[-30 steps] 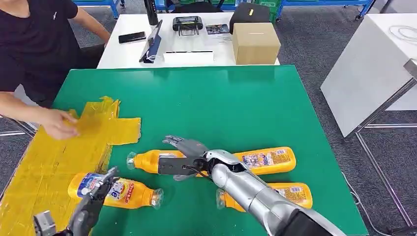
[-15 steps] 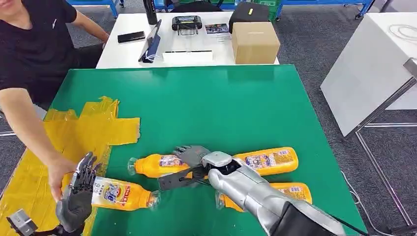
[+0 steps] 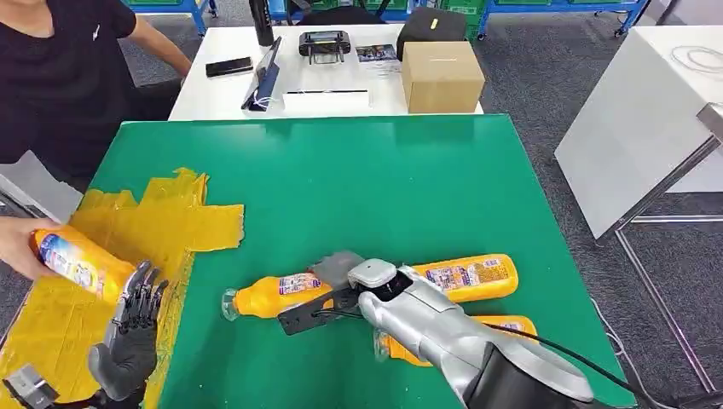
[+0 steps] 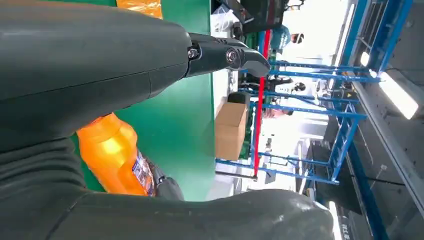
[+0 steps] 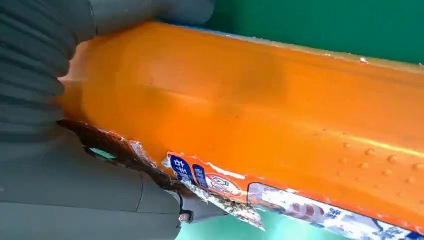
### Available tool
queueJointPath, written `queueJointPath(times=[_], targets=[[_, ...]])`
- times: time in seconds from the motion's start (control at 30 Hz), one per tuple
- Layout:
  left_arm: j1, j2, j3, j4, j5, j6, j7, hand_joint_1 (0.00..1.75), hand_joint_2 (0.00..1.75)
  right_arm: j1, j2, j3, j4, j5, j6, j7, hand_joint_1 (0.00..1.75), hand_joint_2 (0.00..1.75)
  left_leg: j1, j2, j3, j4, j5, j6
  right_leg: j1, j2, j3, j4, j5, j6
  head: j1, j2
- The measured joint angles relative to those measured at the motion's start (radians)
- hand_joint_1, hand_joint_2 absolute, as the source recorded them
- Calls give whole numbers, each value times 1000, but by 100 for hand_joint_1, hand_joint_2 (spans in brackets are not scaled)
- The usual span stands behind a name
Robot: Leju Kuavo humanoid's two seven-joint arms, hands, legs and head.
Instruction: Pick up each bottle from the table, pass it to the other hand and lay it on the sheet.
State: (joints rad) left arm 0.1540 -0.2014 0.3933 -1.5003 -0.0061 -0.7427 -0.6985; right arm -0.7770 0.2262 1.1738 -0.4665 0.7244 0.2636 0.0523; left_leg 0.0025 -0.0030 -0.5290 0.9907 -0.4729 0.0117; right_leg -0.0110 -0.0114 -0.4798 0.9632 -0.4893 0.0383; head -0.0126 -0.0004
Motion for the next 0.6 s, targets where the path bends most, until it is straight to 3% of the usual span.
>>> queueJointPath(times=[0.17, 0.27, 0.3, 0.43, 0.6], targets=[[-2, -8, 11, 0, 29, 1, 26, 0, 0, 2, 2, 0, 4, -15, -27, 6, 175, 175, 0, 0, -1, 0, 0, 0, 0, 0, 8, 0, 0, 0, 0, 0], [-6, -18, 31, 0, 93, 18, 89, 0, 0, 23, 2, -25, 4, -61, -110, 9, 175, 175, 0, 0, -2, 0, 0, 0, 0, 0, 8, 0, 0, 0, 0, 0], [-8, -23, 40, 0, 123, 25, 119, 0, 175, 35, 2, -47, 1, -93, -164, 2, 175, 175, 0, 0, -1, 0, 0, 0, 0, 0, 8, 0, 0, 0, 0, 0], [-7, -40, 76, 0, 259, 49, 255, 0, 175, 138, -14, -192, -95, -255, -316, -117, 175, 175, 0, 0, -2, 0, 0, 0, 0, 1, 7, 0, 0, 0, 0, 0], [2, -71, 111, -5, 346, 84, 349, 0, 175, 330, -39, -358, -360, -243, -397, -150, 175, 175, 0, 0, -8, 0, 0, 0, 0, 0, 2, 0, 0, 0, 0, 0]])
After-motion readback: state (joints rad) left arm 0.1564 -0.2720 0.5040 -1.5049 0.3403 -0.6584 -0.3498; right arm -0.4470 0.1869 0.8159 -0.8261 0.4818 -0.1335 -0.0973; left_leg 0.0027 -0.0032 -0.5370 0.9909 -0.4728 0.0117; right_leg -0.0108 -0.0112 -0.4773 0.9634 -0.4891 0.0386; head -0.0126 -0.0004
